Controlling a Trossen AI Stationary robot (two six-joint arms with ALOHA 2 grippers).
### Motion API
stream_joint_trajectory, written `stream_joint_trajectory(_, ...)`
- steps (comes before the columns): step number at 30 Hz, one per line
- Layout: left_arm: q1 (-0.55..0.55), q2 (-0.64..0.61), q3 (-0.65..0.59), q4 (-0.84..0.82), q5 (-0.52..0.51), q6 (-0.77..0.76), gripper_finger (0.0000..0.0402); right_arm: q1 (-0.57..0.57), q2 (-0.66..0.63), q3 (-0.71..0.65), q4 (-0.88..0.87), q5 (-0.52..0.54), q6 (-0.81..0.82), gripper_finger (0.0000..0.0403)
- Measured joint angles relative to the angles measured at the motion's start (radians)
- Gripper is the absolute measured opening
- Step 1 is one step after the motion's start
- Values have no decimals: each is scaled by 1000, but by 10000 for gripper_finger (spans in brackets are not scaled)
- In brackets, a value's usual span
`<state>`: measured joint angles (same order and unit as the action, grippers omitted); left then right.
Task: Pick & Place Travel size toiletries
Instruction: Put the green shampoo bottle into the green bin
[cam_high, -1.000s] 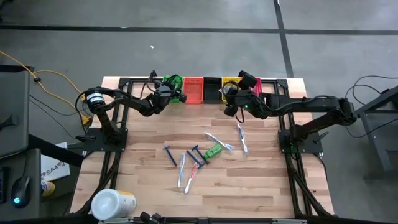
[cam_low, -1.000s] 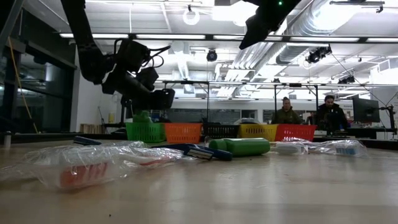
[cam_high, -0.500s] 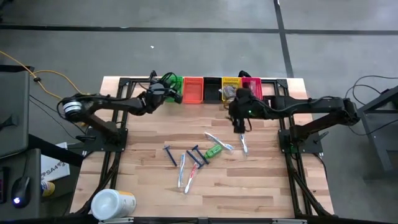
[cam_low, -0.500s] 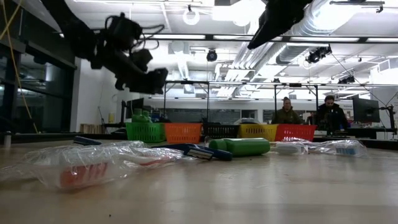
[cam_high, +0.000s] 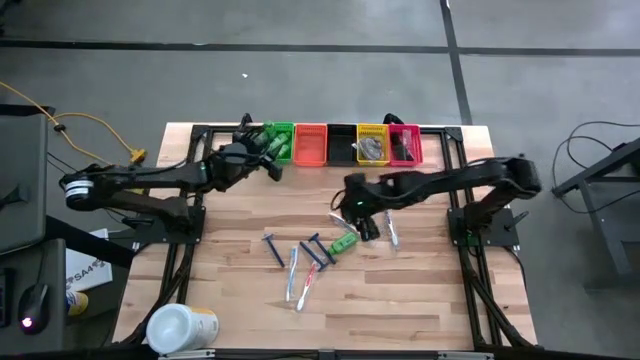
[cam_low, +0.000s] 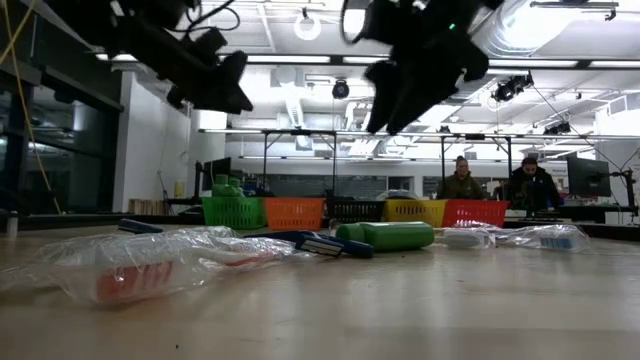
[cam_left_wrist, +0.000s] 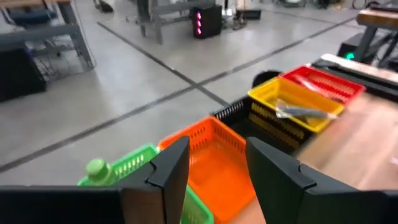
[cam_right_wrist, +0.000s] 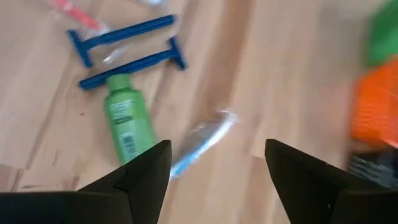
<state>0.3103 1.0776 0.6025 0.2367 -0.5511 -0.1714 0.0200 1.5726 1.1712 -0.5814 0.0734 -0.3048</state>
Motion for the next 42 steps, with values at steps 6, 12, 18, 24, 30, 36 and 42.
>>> stream_joint_trajectory(6, -4, -106, 0, -136, 65, -70, 159, 24, 175, 101, -55, -86, -98, 254)
stream_joint_trajectory(12, -3, -129, 0, -200, 102, -95, 159, 70, 292, 147, -58, -135, -140, 254)
stream_joint_trajectory(18, -3, -128, 0, -204, 119, -96, 159, 99, 368, 150, -31, -157, -132, 254)
stream_joint_trajectory(24, -3, -128, 0, -225, 123, -96, 159, 97, 419, 150, -7, -134, -118, 254)
stream_joint_trajectory(30, -3, -128, 0, -243, 123, -96, 159, 92, 431, 150, -21, -151, -101, 252)
stream_joint_trajectory(36, -3, -128, 0, -243, 126, -96, 159, 88, 431, 150, -25, -181, -93, 198)
stream_joint_trajectory(42, -3, -128, 0, -241, 126, -96, 159, 84, 428, 151, -34, -181, -79, 138)
